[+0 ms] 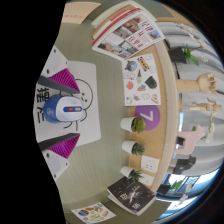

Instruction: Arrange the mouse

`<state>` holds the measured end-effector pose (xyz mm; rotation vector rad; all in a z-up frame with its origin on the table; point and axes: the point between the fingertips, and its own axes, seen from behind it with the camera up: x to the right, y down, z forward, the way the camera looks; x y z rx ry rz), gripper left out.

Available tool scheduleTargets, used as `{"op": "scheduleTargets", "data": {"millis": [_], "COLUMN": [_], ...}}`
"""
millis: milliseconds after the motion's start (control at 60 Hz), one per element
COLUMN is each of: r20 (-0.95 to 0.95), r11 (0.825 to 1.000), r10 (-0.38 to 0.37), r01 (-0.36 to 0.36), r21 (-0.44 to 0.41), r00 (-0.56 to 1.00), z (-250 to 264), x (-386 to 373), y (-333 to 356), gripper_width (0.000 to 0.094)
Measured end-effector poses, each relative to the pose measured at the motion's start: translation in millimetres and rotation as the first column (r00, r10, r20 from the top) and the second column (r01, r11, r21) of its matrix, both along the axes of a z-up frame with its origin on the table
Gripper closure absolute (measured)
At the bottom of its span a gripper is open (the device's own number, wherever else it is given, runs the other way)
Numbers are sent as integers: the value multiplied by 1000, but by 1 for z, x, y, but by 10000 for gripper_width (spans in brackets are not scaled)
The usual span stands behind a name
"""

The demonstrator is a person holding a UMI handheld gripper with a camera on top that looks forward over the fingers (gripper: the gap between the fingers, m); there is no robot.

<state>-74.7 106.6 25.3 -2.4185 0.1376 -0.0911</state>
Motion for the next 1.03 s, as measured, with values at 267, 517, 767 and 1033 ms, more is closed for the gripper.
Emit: {"op": "scheduleTargets", "data": {"millis": [267,517,767,1033], "r20": [11,-1,-66,-35], "r11": [980,952,941,938], "r10": [64,84,85,84], "r01": [-65,-80,-59,-67], "r21": [190,296,333,339], "r00": [998,996,994,996], "z": [156,241,263,263], "x": [-9,-8,0,27], "y": [-56,-157,-248,-300], "gripper_width": [109,110,125,123]}}
